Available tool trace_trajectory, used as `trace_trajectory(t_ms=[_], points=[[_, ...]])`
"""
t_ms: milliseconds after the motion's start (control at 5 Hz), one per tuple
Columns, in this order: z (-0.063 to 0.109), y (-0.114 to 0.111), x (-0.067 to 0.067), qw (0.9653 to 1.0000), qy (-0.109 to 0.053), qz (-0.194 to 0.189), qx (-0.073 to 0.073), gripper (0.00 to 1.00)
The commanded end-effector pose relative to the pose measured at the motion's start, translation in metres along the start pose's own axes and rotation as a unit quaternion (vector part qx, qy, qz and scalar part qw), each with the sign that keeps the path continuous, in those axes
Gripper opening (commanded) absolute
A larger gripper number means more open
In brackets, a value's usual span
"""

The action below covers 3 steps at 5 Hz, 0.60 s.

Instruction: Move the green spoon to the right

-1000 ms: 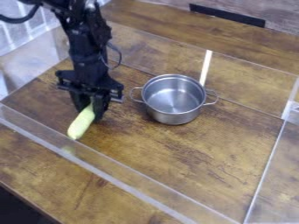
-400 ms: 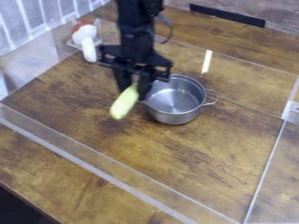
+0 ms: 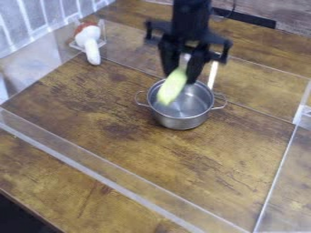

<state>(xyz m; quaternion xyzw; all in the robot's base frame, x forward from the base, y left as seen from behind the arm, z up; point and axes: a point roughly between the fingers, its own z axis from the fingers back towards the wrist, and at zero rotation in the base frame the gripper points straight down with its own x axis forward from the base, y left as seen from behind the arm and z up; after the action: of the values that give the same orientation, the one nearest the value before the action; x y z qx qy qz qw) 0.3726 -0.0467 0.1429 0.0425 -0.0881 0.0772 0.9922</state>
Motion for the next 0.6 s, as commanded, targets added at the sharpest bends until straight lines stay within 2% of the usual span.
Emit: trace_trajectory(t_ms=[0, 200, 400], points=[[0.013, -0.029, 0.001, 0.9994, -0.028, -0.017, -0.008, 0.0], [0.008, -0.057, -0.002, 0.9991, -0.022, -0.035, -0.011, 0.0], [-0.009, -0.068, -0.006, 0.9986, -0.007, -0.051, -0.013, 0.0]])
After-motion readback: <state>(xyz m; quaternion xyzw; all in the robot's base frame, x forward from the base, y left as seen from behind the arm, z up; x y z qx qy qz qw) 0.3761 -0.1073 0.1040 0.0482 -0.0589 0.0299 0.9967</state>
